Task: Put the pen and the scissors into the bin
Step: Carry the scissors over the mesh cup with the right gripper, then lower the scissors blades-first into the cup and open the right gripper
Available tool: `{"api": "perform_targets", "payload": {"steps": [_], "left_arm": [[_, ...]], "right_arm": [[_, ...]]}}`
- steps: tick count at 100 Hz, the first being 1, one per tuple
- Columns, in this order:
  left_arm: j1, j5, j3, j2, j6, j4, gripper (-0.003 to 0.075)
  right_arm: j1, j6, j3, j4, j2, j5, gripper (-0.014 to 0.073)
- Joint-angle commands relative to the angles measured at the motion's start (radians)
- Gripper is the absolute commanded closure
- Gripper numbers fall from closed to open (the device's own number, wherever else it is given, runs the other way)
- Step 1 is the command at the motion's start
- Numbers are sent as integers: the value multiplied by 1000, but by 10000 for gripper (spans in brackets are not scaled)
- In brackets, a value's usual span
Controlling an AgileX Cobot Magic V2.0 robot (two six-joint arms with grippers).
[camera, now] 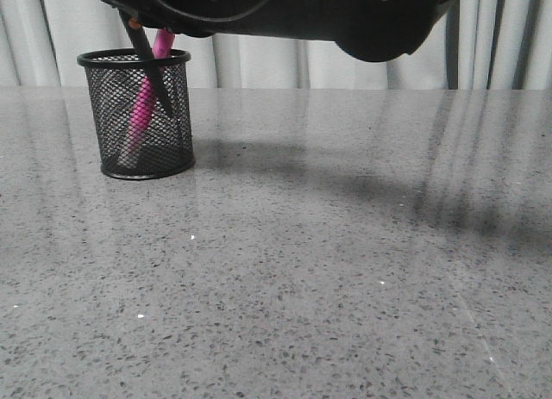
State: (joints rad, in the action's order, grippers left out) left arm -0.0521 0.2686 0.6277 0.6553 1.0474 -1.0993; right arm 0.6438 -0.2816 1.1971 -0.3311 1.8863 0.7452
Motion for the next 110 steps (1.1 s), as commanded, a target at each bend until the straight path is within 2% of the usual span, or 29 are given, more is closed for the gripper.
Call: {"api": "perform_targets", "payload": {"steps": [1,52,110], "left_arm": [[8,-31,29,-2,-11,-28,554],[8,-31,29,-2,-11,-28,554],[8,-31,29,-2,-11,-28,554]], "right_arm": [[2,-3,35,2,-52,74,662],[18,-3,33,-2,-52,20,662],[18,-3,-6,-2,-52,32,662]]}}
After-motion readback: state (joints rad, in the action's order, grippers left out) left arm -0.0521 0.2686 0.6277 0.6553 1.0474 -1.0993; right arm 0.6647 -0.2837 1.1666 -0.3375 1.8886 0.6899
